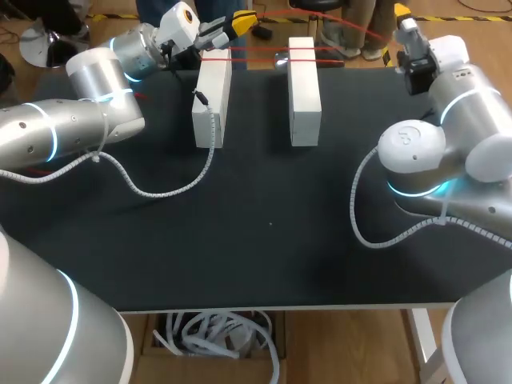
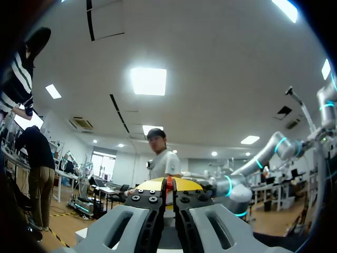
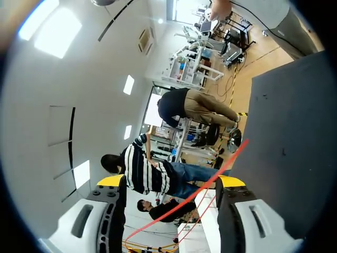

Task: Grab the tape and strap the tape.

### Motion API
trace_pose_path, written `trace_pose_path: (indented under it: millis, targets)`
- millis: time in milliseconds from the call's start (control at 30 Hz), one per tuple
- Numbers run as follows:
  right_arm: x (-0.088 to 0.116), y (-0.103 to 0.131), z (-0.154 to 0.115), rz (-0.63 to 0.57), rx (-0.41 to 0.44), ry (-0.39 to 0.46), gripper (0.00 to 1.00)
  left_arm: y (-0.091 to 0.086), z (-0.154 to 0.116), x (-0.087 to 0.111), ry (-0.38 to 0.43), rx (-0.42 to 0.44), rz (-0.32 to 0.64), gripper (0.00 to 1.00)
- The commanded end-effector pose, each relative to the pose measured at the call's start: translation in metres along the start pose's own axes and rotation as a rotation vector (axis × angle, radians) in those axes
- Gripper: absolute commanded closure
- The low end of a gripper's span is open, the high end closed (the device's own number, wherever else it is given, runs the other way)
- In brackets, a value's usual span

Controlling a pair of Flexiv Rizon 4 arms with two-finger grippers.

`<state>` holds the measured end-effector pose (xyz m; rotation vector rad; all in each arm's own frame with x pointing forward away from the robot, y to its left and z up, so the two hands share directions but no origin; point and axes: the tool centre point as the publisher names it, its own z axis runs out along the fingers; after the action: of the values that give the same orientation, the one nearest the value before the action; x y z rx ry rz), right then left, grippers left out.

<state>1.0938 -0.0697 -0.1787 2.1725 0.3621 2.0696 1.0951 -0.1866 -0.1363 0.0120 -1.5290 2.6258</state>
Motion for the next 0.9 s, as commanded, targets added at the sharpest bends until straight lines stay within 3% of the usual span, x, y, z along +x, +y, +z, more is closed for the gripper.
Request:
trace_pose_path:
  millis: [33,133,267,900]
  targets:
    - [0.0026,0.0019,-0.0035,-0.003,0.0,-0.011,0.55,0.0008,-0.0006,-0.0019,0.005,0.001,-0.001,1.0]
    - [0.003,0.0027,-0.0044,-0.006,-0.002,-0.008,0.61,0.0008,-0.0006,-0.0019,0.005,0.001,-0.001,1.0]
    - [0.0028,0.0038,-0.0046,-0.01,-0.005,-0.007,0.57,0.0008,-0.0006,-0.0019,0.005,0.001,-0.001,1.0]
    - [0.0057,0.0046,-0.0046,-0.024,-0.005,0.007,0.68,0.0008,-0.0006,-0.0019,0.005,0.001,-0.001,1.0]
